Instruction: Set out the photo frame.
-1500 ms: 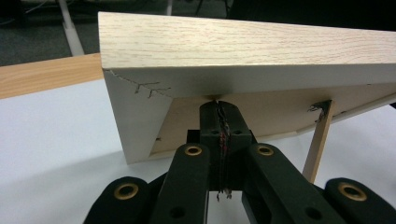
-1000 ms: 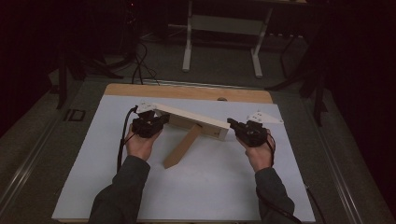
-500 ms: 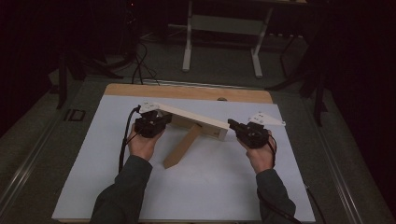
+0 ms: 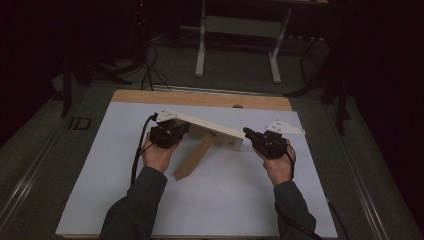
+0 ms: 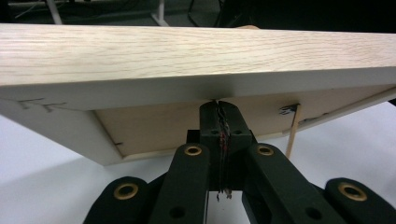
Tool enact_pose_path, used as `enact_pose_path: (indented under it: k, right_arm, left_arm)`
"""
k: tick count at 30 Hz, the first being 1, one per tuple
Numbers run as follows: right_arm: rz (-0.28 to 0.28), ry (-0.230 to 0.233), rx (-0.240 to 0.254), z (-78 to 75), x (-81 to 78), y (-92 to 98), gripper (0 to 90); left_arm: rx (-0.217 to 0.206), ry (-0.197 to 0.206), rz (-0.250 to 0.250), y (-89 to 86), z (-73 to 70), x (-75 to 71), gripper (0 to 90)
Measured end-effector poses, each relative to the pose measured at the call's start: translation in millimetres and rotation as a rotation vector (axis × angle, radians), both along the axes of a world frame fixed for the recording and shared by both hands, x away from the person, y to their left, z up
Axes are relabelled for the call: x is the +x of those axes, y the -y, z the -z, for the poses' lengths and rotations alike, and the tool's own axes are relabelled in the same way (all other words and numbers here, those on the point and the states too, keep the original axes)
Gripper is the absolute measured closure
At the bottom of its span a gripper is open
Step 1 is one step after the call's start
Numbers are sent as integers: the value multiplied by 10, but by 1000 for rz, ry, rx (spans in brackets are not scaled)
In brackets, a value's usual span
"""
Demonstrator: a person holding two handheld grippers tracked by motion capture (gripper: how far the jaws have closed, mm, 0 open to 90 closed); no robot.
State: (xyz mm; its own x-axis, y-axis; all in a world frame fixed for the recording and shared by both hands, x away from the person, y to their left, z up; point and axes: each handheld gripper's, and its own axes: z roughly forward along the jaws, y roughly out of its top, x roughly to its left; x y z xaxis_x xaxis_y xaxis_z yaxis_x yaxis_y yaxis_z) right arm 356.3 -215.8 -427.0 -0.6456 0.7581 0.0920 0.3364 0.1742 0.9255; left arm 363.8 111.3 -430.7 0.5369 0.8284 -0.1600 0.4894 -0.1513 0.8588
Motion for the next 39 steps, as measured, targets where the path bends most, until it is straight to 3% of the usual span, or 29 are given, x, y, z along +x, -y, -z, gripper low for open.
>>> enact_pose_path:
  k: [39]
  right_arm:
    - [-51,-15,-24,-22,-1,-50,898]
  left_arm:
    - [17,-2,82,371,11,-28,900]
